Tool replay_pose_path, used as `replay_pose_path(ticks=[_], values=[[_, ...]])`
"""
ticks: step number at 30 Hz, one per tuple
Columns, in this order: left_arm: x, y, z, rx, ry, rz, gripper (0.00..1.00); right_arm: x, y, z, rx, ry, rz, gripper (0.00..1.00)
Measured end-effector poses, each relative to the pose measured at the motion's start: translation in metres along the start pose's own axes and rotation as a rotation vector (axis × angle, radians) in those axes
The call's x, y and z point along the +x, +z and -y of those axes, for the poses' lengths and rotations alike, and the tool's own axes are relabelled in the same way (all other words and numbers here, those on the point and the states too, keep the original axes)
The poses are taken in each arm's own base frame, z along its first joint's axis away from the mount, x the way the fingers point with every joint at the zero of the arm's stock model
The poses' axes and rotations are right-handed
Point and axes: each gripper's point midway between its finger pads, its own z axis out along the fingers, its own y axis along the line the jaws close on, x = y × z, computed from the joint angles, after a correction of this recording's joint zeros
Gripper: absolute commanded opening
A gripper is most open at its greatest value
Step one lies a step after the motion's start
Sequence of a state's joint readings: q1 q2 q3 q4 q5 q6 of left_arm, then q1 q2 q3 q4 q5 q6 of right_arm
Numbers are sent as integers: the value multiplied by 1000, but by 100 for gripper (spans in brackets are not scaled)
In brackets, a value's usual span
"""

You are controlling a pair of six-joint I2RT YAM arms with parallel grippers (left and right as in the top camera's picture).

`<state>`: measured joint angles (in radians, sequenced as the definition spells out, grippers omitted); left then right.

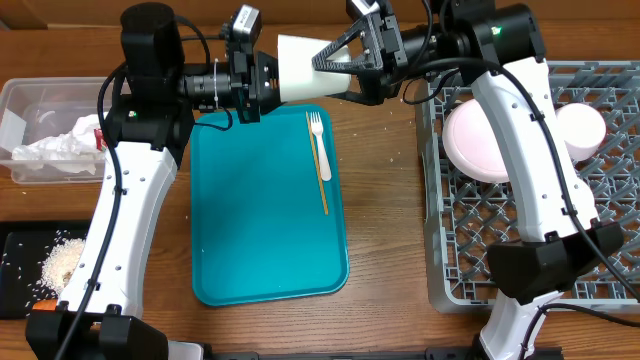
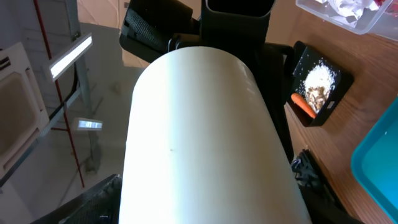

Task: Sort waste into correct bins and load items into the dishwasher
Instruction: 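Grasp the cup with the right gripper while the left holds it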

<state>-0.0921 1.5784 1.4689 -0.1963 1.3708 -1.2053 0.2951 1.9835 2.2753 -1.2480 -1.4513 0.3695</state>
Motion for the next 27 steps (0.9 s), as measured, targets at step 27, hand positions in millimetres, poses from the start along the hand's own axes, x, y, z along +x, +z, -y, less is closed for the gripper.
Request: replay_pose_path(ticks=[27], values=[[-1, -1, 2, -1, -3, 10, 4, -11, 1, -1, 5, -64, 15, 76]])
